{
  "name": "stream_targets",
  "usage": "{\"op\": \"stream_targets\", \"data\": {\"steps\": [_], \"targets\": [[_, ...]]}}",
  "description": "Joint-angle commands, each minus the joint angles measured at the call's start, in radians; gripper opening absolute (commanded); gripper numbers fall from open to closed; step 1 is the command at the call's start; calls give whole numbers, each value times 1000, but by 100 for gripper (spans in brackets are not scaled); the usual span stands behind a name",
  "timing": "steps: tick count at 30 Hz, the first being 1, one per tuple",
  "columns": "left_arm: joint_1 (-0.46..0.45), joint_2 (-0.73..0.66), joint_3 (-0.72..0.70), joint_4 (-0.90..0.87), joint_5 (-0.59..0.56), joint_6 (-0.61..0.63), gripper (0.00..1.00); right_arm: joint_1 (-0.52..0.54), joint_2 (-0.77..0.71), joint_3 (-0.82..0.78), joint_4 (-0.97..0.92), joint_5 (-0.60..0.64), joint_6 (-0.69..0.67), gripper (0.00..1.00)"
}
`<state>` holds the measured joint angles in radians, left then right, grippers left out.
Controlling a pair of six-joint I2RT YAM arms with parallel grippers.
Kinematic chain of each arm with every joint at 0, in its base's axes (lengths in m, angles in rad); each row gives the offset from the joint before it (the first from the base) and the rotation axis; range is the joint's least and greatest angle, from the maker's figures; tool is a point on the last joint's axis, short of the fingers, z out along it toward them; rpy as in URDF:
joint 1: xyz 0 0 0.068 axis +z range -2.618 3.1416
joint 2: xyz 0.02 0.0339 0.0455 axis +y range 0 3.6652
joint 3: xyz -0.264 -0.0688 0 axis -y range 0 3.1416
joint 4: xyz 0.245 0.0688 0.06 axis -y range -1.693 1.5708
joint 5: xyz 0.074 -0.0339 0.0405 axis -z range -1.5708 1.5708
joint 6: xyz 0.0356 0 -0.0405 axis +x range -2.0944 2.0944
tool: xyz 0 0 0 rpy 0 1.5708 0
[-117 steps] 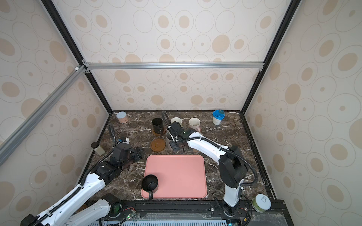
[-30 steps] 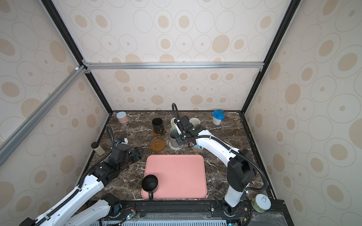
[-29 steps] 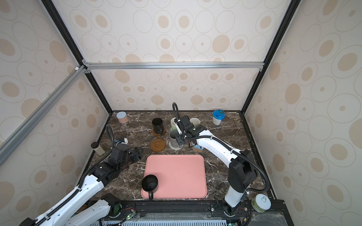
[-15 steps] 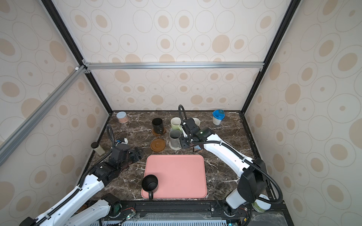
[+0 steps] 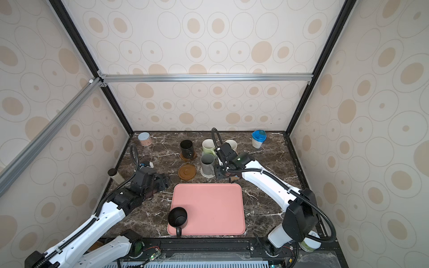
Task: Place cups on coasters
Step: Pick up the cup from the tray.
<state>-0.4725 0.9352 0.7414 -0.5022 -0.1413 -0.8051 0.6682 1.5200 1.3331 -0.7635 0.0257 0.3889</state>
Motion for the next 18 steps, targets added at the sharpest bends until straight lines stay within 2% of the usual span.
{"op": "stream_targets", "data": {"steps": [1, 6, 10, 13, 18], "targets": [[6, 28, 107, -136, 22, 63, 75, 5, -29, -4, -12, 2, 10, 51], [-18, -3, 167, -281, 51, 55, 73, 6, -25, 6, -9, 7, -8, 51], [-96, -40, 199, -397, 68, -8, 72, 5, -20, 11, -5, -2, -18, 51], [-209, -50, 197, -445, 82, -105, 71, 6, -21, 5, 0, -10, -25, 51], [-464, -33, 221, -546, 45, -300, 72, 6, -36, -14, -2, -19, -32, 51]]}}
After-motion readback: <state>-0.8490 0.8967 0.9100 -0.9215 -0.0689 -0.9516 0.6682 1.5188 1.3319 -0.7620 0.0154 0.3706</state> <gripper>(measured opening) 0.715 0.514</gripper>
